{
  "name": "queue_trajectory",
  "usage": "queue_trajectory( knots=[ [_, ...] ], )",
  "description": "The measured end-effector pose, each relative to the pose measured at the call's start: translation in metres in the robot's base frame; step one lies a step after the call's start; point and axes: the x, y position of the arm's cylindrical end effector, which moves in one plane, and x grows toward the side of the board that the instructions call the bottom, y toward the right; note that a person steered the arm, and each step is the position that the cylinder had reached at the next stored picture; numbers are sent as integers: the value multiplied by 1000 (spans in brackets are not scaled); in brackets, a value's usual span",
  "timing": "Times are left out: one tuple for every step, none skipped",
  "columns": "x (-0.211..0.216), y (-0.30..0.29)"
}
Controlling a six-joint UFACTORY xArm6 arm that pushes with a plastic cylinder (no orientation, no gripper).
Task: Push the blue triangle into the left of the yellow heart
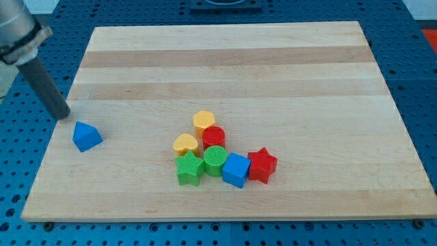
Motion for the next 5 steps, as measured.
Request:
queue_trajectory(
  knots=[
    [31,46],
    [35,145],
    [42,173],
    [41,84],
    [51,67]
  ],
)
